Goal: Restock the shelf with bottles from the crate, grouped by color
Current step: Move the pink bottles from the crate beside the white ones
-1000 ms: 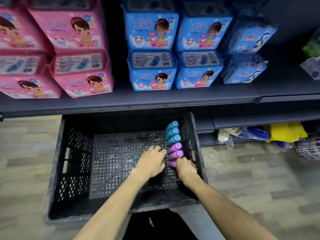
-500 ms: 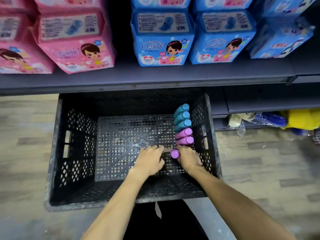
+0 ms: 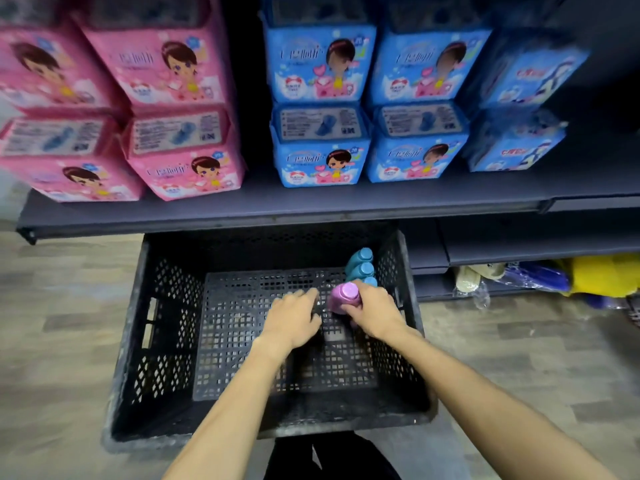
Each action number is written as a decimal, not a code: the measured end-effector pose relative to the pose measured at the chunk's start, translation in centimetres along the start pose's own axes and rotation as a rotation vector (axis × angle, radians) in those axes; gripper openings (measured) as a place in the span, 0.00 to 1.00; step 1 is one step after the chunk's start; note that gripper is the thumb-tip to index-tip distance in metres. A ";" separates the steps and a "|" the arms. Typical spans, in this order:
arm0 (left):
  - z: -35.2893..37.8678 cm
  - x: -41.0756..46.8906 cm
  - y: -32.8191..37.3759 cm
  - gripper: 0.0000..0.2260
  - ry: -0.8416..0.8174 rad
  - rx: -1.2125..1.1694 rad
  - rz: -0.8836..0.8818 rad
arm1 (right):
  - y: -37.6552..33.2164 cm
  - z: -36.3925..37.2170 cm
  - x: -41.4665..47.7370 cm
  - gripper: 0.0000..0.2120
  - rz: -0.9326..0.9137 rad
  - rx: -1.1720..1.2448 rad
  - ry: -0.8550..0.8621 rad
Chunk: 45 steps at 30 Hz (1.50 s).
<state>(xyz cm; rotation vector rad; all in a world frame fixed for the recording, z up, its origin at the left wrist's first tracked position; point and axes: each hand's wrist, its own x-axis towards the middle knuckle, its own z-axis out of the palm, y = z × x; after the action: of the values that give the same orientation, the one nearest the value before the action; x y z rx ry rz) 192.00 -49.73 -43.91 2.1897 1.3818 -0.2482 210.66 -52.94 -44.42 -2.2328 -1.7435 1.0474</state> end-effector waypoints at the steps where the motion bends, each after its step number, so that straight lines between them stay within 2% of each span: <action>1: -0.8 0.2 0.3 0.16 0.026 0.015 0.003 | -0.4 -1.1 0.2 0.18 -0.025 0.004 0.015; 11: -8.7 0.4 3.2 0.16 0.240 0.084 0.090 | -4.1 -11.5 -0.5 0.17 -0.287 -0.039 0.212; 21: -16.1 -1.1 4.3 0.09 0.355 0.077 0.158 | -8.2 -19.6 -3.5 0.17 -0.486 0.011 0.452; 26: -21.2 -2.4 5.6 0.08 0.476 0.128 0.221 | -11.4 -23.8 -4.9 0.20 -0.611 -0.006 0.561; 33: -28.6 -5.8 7.8 0.07 0.691 0.193 0.336 | -15.6 -29.6 -8.3 0.14 -0.757 0.024 0.630; 38: -33.6 -8.7 9.3 0.07 0.811 0.233 0.380 | -17.9 -32.7 -10.0 0.18 -0.820 -0.007 0.659; 45: -39.5 -10.9 10.8 0.07 0.986 0.272 0.438 | -21.9 -38.2 -12.4 0.16 -0.915 0.042 0.721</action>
<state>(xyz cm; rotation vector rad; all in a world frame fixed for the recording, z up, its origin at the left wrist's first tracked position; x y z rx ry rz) 191.62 -41.03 -2.45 2.9281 1.2722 0.9758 213.90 -45.00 0.51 -1.2175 -1.9441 0.0581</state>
